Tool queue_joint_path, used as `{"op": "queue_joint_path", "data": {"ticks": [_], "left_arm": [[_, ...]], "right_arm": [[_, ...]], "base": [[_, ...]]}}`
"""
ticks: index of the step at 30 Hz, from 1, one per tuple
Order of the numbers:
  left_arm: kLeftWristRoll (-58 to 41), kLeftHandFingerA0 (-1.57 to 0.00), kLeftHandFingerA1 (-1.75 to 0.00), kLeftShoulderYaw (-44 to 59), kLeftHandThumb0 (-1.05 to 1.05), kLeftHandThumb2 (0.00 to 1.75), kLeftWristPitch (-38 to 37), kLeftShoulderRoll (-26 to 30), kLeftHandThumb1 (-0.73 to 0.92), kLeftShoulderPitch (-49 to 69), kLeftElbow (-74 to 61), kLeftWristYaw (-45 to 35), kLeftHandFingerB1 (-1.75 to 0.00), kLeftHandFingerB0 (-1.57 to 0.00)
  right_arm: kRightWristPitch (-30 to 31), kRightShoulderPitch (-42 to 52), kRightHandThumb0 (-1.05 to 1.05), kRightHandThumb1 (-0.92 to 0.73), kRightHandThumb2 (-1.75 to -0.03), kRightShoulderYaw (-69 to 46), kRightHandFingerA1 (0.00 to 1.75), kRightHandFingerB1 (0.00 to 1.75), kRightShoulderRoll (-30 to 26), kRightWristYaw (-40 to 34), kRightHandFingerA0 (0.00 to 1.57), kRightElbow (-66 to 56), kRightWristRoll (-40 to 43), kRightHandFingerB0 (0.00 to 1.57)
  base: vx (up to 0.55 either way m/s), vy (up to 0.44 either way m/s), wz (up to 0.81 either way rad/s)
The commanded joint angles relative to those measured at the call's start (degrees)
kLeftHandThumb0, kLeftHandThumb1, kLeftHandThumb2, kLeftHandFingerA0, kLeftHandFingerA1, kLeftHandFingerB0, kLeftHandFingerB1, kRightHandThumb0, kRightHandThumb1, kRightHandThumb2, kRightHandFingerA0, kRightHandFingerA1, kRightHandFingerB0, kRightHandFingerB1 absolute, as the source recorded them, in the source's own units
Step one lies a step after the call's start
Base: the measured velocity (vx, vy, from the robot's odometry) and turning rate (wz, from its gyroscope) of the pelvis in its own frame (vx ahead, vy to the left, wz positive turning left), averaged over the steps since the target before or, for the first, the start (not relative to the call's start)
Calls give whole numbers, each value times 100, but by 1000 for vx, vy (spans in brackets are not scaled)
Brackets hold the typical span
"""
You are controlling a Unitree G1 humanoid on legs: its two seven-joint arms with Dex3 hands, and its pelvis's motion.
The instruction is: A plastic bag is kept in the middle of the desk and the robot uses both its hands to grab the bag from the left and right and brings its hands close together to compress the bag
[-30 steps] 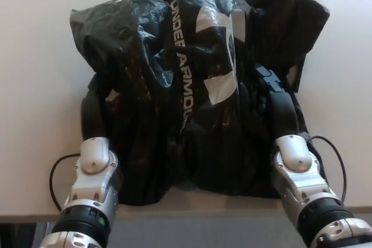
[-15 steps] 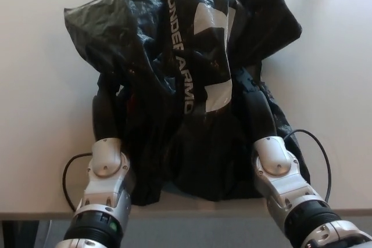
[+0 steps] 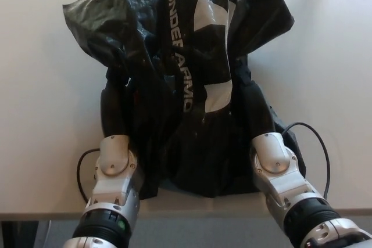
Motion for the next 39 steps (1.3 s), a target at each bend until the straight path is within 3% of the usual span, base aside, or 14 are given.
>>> {"op": "queue_joint_path", "data": {"ticks": [1, 2, 5, 9, 11, 12, 13, 28, 29, 31, 35, 36, 37, 39], "left_arm": [[152, -2, -52, -72, -31, 119, -313, 59, 63, -45, 37, -82, -48, 0], [248, -2, -52, -114, -31, 118, -255, 117, 62, -16, 8, 19, -48, 0], [92, -3, -51, -15, -31, 119, 63, 275, 64, 99, -301, -44, -48, 0], [56, -2, -50, 111, -31, 118, 246, 691, 62, 131, -644, -124, -48, 0], [25, -2, -50, 174, -31, 118, 323, 910, 62, 233, -963, -179, -48, 0], [-33, -20, -40, 233, -71, 77, 376, 1000, 92, 241, -1097, -210, -29, -16], [-92, -21, -41, 290, -73, 77, 486, 1177, 92, 223, -1299, -301, -29, -17], [-1169, -27, -44, 1680, -77, 74, 1354, 3460, 92, 1766, -4164, -1647, -31, -20], [-1179, -29, -44, 1784, -78, 73, 1262, 3536, 92, 1969, -4367, -1706, -31, -21], [-1267, -27, -46, 1945, -77, 73, 1110, 3560, 92, 2278, -4742, -1784, -32, -22], [-1463, -21, -41, 2202, -78, 75, 1028, 3451, 92, 3222, -6010, -1912, -29, -16], [-1574, -22, -41, 2327, -78, 76, 838, 3340, 92, 3675, -6441, -2022, -31, -18], [-1614, -22, -42, 2353, -78, 75, 809, 3270, 92, 3868, -6626, -2038, -31, -19], [-1741, -22, -39, 2387, -79, 76, 638, 2956, 92, 4582, -7236, -2098, -29, -17]], "right_arm": [[-259, -58, -36, -54, -113, 85, 51, 49, -103, -33, 1, -119, -205, 0], [-240, -27, -88, -77, -110, 54, 46, 41, -158, 38, 5, -160, -166, 5], [-69, 40, -37, -48, -109, -169, 51, 49, -328, 205, 1, -289, 68, 0], [-22, 223, -37, -49, -109, -589, 51, 48, -706, 501, 2, -698, 384, 0], [6, 317, -85, -70, -106, -732, 43, 41, -892, 659, 4, -905, 468, 11], [-23, 330, -88, -73, -107, -760, 44, 40, -1032, 678, 4, -976, 428, 10], [-47, 369, -36, -50, -110, -837, 51, 48, -1240, 689, 2, -1151, 407, 0], [-284, 2511, -36, -54, -112, -1945, 51, 48, -3439, 1804, 2, -3822, 1169, 0], [-337, 2689, -75, -67, -103, -2050, 46, 44, -3513, 1931, 5, -4075, 1332, 9], [-407, 2998, -69, -89, -68, -2194, 36, 29, -3568, 2049, 10, -4587, 1538, 14], [-578, 3805, -76, -87, -70, -2506, 35, 28, -3572, 2173, 10, -5716, 1869, 13], [-580, 4336, -88, -72, -107, -2640, 44, 43, -3463, 2087, 6, -6343, 1910, 10], [-516, 4525, -78, -87, -66, -2681, 35, 29, -3434, 2089, 13, -6582, 1951, 15], [-758, 5195, -37, -50, -109, -2714, 50, 48, -3222, 2192, 2, -7072, 2219, 0]], "base": [[0, 0, 0], [0, 0, 0], [0, 0, 0], [0, 0, 0], [0, 0, 0], [0, 0, 0], [0, 0, 0], [0, 0, 0], [0, 0, 0], [0, 0, 0], [0, 0, 0], [0, 0, 0], [0, 0, 0], [0, 0, 0]]}}
